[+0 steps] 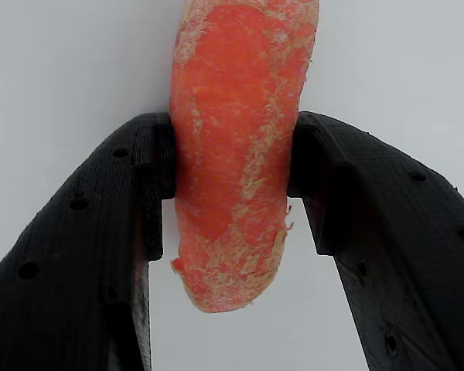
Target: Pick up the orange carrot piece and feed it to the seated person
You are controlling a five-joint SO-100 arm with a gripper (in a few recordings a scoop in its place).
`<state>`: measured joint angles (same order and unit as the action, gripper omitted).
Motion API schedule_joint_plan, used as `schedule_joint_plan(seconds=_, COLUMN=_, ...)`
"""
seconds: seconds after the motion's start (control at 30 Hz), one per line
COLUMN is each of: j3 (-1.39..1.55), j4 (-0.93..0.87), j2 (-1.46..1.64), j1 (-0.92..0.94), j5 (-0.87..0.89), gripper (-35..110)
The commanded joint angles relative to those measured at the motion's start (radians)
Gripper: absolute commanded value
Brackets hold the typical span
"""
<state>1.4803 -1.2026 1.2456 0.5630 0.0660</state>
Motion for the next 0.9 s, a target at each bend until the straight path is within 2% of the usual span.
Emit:
schedule_joint_plan(seconds=0.0, j3=-0.023, j4=-0.003, j2=0.095, j1=-0.118, j5=0.129, gripper=-3)
schedule_joint_plan(seconds=0.2, j3=-0.025, j4=0.012, j2=0.103, j1=-0.244, j5=0.347, gripper=-2)
schedule_joint_plan(seconds=0.87, j3=-0.411, j4=0.009, j2=0.034, j1=-0.456, j5=0.368, gripper=-2)
